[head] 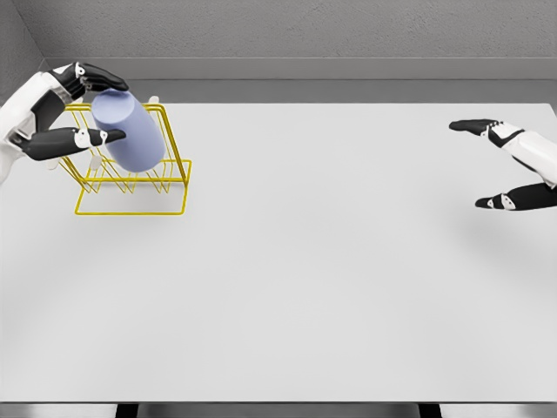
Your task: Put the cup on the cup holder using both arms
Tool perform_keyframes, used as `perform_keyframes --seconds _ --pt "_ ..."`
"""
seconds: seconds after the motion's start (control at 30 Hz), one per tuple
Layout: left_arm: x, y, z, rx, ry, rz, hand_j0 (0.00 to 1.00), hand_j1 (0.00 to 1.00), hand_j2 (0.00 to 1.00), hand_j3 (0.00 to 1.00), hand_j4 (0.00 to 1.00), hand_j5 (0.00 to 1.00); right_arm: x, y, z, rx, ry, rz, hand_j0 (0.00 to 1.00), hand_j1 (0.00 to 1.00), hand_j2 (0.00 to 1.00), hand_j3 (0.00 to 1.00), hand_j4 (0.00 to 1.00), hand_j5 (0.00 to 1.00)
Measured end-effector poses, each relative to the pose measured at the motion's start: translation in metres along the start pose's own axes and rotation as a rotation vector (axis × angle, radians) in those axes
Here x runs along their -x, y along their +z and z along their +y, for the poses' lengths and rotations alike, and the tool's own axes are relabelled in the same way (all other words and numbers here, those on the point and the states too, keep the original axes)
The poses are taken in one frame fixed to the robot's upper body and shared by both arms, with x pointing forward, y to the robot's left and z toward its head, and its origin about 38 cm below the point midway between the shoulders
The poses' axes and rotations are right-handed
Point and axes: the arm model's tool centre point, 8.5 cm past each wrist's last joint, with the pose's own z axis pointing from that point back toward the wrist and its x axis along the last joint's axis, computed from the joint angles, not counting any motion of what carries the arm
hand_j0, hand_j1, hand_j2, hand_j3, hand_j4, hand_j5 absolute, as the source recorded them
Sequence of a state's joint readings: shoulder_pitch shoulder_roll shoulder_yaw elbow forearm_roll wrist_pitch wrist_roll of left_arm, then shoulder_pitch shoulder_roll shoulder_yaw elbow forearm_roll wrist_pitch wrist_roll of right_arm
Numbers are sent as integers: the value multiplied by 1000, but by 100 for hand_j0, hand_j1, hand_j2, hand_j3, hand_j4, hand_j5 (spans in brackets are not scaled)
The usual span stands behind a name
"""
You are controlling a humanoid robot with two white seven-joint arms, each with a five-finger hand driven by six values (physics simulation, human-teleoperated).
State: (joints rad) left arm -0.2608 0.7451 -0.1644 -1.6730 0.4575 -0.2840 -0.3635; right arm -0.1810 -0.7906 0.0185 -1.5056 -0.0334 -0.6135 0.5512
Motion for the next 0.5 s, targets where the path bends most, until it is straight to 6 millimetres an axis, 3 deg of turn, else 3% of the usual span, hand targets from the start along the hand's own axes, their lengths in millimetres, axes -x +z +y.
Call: perform_keyframes --seconds 0.27,0.5 --pt "5 2 -3 -1 8 11 67 67 67 67 67 67 0 0 -1 0 1 1 100 100 100 100 100 100" --pt "5 2 -3 0 8 12 84 84 84 84 84 84 0 0 0 0 0 1 100 100 100 100 100 100"
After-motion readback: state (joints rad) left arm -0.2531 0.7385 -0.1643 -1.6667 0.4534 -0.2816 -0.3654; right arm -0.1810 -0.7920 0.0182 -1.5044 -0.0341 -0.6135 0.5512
